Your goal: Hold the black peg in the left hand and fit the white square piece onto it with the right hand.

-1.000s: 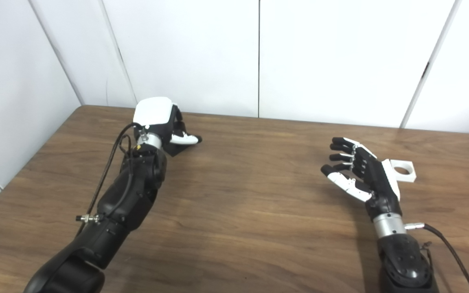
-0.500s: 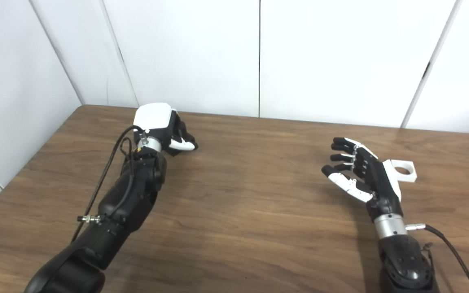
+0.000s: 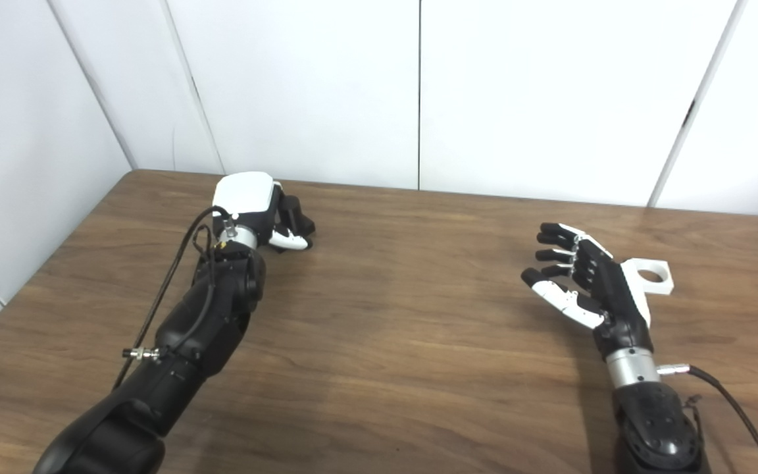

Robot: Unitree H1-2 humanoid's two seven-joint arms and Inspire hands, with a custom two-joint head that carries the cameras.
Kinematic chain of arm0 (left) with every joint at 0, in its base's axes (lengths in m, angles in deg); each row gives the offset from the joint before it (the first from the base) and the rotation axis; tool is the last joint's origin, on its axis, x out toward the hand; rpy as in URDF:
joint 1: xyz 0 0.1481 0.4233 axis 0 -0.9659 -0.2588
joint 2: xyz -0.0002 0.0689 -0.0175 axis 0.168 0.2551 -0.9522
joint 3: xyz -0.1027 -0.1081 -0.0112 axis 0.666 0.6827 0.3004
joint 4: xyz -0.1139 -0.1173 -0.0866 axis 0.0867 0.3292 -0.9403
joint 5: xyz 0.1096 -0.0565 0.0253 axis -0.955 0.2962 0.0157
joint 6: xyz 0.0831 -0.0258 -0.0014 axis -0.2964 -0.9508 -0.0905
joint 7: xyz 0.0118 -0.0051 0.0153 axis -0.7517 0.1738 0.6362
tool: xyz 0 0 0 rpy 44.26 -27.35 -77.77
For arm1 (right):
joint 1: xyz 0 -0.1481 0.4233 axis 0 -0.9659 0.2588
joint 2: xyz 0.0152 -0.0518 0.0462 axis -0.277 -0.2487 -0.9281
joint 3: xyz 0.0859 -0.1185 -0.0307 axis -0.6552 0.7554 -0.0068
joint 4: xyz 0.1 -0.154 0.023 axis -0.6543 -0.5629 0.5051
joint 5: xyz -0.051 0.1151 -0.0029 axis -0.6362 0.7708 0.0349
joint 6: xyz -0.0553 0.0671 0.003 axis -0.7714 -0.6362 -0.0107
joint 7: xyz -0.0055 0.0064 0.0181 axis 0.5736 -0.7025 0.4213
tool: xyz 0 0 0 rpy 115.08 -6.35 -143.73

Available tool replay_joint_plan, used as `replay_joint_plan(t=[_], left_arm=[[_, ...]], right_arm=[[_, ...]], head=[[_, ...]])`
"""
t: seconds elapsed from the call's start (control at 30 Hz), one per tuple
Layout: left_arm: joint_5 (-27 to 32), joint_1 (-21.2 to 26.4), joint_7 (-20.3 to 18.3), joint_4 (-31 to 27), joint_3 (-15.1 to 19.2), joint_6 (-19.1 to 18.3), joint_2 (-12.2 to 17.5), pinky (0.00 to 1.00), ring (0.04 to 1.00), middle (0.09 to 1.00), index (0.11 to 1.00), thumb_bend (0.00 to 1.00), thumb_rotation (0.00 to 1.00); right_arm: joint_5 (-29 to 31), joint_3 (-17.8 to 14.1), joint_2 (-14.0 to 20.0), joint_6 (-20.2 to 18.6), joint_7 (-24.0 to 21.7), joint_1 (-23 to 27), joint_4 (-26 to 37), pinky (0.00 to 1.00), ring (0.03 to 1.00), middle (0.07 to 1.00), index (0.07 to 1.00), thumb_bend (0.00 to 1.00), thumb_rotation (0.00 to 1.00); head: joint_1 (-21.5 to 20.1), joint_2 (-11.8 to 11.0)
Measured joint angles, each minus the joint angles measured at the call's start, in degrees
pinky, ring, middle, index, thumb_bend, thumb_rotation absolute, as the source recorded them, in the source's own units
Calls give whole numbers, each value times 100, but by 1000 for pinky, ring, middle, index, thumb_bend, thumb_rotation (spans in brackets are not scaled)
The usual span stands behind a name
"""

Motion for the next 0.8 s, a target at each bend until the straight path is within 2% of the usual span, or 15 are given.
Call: replay_joint_plan(t=[0.13, 0.47, 0.8], left_arm=[[-106, 0, -27, 1, 20, 0, 10, 743, 875, 879, 670, 869, 434], [-74, -3, -8, 121, 46, 0, 10, 684, 839, 862, 646, 816, 393], [417, -3, 368, 197, -32, 17, 45, 626, 787, 823, 565, 756, 322]], right_arm=[[5, 0, 1, 0, -9, 0, 0, 590, 687, 753, 754, 763, 381], [11, -2, 9, 0, -33, -1, 0, 594, 685, 748, 751, 775, 396], [31, -15, 12, -58, -107, -3, 6, 592, 690, 754, 752, 776, 399]], head=[[9, 9], [0, 44], [-18, 53]])
